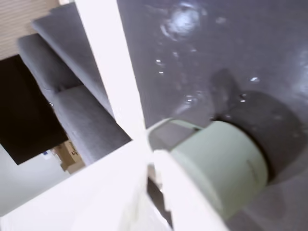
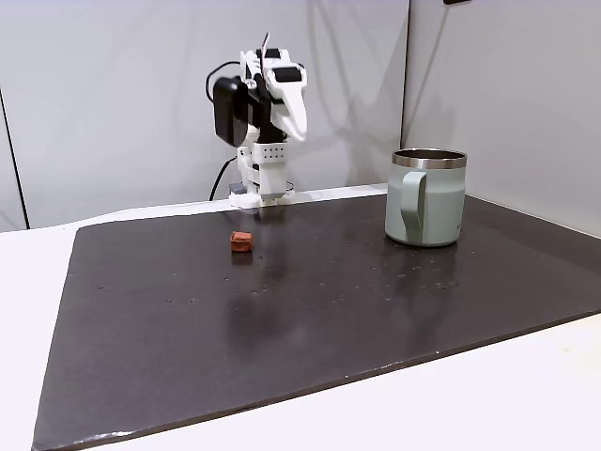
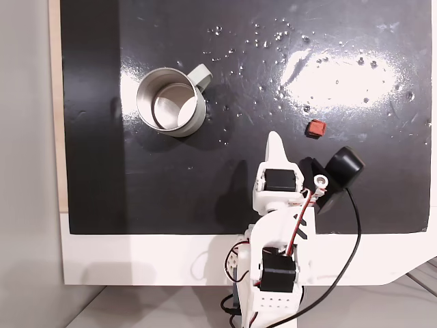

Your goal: Grasp a cube and put it in the cup.

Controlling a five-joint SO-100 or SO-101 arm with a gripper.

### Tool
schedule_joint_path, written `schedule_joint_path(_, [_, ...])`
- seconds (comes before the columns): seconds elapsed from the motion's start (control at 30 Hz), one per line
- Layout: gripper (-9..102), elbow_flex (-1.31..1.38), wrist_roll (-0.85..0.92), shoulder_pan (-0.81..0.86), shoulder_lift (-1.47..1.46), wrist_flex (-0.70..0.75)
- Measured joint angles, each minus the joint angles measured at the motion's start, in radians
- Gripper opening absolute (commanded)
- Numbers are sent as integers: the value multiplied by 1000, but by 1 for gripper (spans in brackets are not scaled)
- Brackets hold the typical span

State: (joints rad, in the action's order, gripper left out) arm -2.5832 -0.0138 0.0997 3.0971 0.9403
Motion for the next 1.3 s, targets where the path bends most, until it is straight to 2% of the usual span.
schedule_joint_path(0.57, [0, 506, 2, 202, -465, 192])
schedule_joint_path(1.03, [0, 719, 49, 256, -853, 362])
schedule_joint_path(1.3, [0, 772, 135, 258, -1002, 445])
